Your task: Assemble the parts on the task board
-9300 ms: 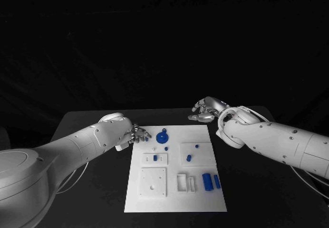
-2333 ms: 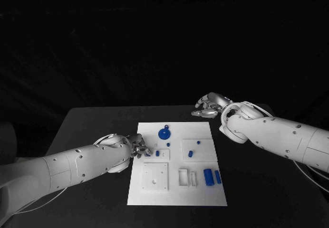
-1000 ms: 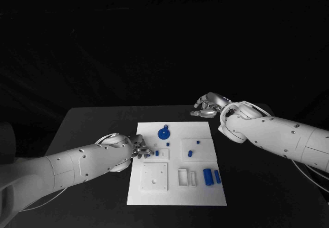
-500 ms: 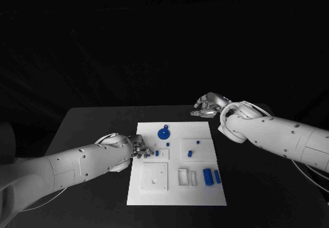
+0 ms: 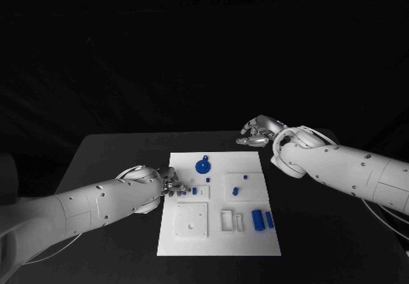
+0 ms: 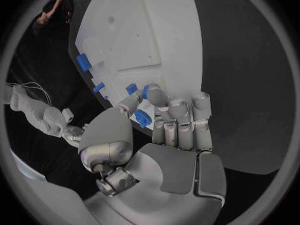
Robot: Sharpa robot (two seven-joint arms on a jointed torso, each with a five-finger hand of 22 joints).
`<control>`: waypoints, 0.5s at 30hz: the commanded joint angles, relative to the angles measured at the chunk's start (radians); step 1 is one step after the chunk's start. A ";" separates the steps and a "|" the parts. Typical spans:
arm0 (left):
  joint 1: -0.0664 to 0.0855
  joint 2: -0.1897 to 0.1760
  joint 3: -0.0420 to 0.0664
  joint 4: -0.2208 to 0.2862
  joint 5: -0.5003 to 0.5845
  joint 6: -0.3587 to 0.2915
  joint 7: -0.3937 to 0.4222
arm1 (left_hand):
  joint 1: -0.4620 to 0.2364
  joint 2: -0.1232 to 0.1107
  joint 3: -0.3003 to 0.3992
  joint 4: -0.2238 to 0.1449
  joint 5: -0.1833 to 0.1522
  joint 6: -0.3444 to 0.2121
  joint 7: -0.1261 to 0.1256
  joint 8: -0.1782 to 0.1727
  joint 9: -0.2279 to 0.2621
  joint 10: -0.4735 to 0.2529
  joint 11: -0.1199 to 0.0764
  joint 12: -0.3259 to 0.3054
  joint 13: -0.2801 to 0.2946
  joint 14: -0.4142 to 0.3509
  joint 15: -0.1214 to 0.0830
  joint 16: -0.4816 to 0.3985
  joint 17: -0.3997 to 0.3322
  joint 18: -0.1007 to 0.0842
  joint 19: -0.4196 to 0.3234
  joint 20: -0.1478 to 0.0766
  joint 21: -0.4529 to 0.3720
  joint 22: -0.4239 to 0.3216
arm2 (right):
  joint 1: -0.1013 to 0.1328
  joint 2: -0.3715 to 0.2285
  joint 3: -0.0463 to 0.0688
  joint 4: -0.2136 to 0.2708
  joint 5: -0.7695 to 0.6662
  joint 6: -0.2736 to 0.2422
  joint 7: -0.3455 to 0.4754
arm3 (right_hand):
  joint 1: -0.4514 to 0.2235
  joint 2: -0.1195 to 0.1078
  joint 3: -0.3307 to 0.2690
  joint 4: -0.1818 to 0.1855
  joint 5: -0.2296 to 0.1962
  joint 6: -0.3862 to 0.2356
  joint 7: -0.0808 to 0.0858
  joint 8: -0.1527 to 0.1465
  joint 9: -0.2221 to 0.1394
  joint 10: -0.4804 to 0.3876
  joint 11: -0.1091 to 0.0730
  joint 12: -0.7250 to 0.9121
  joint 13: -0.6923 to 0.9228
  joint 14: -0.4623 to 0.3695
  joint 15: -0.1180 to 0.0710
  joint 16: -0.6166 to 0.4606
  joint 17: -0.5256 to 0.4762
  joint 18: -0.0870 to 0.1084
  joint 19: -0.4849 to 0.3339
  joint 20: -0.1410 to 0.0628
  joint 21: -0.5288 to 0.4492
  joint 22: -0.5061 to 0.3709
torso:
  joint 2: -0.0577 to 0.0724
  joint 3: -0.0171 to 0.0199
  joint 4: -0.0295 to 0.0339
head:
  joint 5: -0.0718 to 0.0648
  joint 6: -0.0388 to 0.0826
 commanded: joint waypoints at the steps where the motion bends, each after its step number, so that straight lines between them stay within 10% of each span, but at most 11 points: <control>1: -0.006 -0.003 -0.003 -0.007 0.000 0.009 -0.021 | -0.005 -0.024 0.008 0.029 -0.008 -0.002 -0.004 0.007 0.002 -0.003 -0.004 0.004 -0.002 -0.005 0.000 0.003 0.002 0.009 -0.002 -0.124 0.003 0.016 | -0.002 0.001 0.000 0.000 0.001 0.010 0.012 | -0.008 0.005 0.000 0.006 0.004 -0.002 0.007 0.003 -0.002 -0.008 -0.001 0.004 -0.001 -0.004 -0.004 0.003 -0.002 0.069 -0.002 -0.006 -0.005 0.019 | 0.000 0.0004 0.0004 | -0.001 -0.001; 15: -0.006 -0.016 0.015 -0.001 0.079 -0.061 0.018 | -0.005 -0.065 0.031 0.106 -0.011 -0.018 0.000 0.009 0.003 -0.011 -0.001 0.003 -0.004 -0.012 0.000 0.000 0.003 0.012 -0.005 -0.124 0.006 0.016 | -0.003 -0.001 0.000 -0.001 0.001 0.009 0.012 | -0.011 0.006 -0.001 0.008 0.006 -0.003 0.007 0.003 -0.002 -0.008 0.000 0.005 -0.002 -0.004 -0.004 0.003 -0.002 0.069 -0.002 -0.005 -0.005 0.019 | 0.000 -0.0001 0.0006 | -0.003 0.000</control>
